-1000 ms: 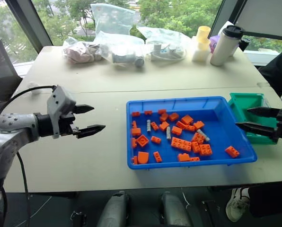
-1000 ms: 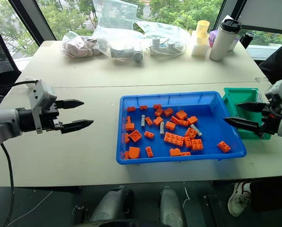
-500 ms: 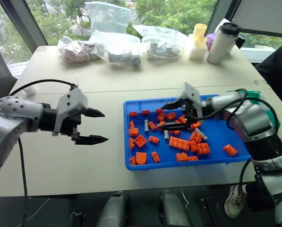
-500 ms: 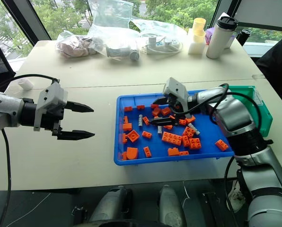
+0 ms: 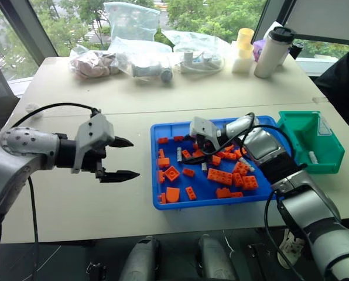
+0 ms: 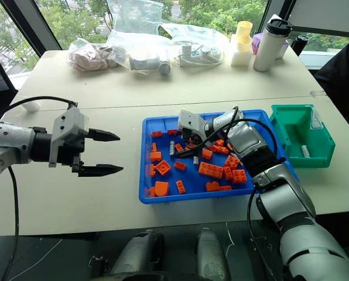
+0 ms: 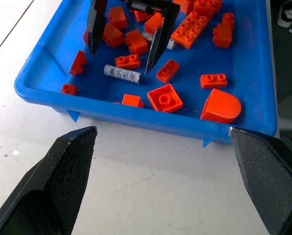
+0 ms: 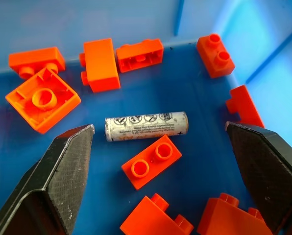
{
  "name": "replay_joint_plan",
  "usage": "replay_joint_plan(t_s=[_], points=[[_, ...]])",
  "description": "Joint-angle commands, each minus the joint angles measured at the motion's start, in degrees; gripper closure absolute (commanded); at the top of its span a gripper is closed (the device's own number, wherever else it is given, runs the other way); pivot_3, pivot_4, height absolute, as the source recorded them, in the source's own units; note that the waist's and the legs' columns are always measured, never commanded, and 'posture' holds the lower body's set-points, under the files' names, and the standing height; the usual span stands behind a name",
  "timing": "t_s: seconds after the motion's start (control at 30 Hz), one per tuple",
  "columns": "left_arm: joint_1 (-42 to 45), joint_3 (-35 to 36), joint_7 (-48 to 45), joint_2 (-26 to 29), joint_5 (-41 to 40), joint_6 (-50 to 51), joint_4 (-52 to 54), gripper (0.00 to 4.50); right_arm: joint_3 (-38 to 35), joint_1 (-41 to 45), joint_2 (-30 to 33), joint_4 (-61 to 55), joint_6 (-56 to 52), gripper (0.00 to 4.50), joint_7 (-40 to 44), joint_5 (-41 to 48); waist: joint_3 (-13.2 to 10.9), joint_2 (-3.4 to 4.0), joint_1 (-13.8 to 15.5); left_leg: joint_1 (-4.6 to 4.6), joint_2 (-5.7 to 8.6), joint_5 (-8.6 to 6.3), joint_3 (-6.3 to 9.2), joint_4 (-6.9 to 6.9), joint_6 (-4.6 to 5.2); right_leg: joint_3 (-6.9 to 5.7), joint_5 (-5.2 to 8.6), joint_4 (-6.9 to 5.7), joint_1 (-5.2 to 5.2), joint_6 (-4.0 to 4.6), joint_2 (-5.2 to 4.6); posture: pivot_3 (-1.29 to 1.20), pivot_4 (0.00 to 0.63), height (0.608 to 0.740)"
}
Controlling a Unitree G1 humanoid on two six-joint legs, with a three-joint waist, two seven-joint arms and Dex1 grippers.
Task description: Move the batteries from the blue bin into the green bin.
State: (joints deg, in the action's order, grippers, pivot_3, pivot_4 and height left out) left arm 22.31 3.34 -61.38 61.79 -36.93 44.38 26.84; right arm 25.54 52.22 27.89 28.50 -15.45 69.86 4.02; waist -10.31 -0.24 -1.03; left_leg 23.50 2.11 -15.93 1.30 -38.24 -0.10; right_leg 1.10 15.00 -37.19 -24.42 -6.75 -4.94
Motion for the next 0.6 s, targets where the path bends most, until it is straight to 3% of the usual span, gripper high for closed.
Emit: replay_joint_plan(t_s=[0.03, 0.27, 0.37, 0.47, 0.6], points=[[-0.55, 2.15, 1.01, -0.26, -0.35, -0.22, 1.50, 0.00, -0.91, 1.81, -1.87, 0.31, 1.31, 0.07, 0.47, -1.13, 0.00, 0.00, -0.03, 0.00, 0.00, 0.00, 0.00, 0.00, -0.01, 0.00, 0.00, 0.00, 0.00, 0.00, 0.00, 0.00, 0.150, 0.740], [0.12, 1.37, 1.58, -1.11, 0.14, -0.48, 1.10, 0.00, -0.36, 2.11, -4.94, 3.28, 2.29, 0.07, -0.27, -4.45, 0.00, 0.00, -0.08, 0.00, 0.00, 0.02, 0.01, 0.00, -0.03, 0.00, 0.00, -0.01, -0.01, 0.00, 0.01, 0.00, 0.150, 0.740], [0.30, 1.10, 1.85, -1.42, 0.22, -0.55, 1.12, 0.00, -0.30, 2.09, -5.36, 4.62, 3.29, 0.92, -0.52, -5.92, 0.00, 0.00, 0.01, -0.01, 0.00, 0.02, 0.01, 0.00, -0.04, 0.00, 0.00, 0.00, 0.00, 0.00, 0.01, 0.00, 0.150, 0.740], [0.20, 1.14, 1.90, -1.54, 0.41, -0.81, 1.01, 0.00, -0.45, 2.06, -5.29, 5.22, 3.94, 2.30, -0.60, -6.98, 0.00, 0.00, -0.04, -0.01, 0.02, 0.05, 0.01, 0.00, -0.09, 0.00, 0.00, 0.00, 0.00, 0.00, 0.00, 0.00, 0.150, 0.740], [0.09, 1.12, 1.91, -1.73, 0.70, -1.13, 0.87, 0.00, -0.92, 1.95, -5.17, 4.42, 4.01, 2.29, 0.18, -6.89, 0.00, 0.00, -0.08, -0.02, 0.01, 0.19, 0.01, 0.01, -0.32, 0.00, 0.00, -0.01, 0.00, 0.00, 0.00, 0.00, 0.150, 0.740]])
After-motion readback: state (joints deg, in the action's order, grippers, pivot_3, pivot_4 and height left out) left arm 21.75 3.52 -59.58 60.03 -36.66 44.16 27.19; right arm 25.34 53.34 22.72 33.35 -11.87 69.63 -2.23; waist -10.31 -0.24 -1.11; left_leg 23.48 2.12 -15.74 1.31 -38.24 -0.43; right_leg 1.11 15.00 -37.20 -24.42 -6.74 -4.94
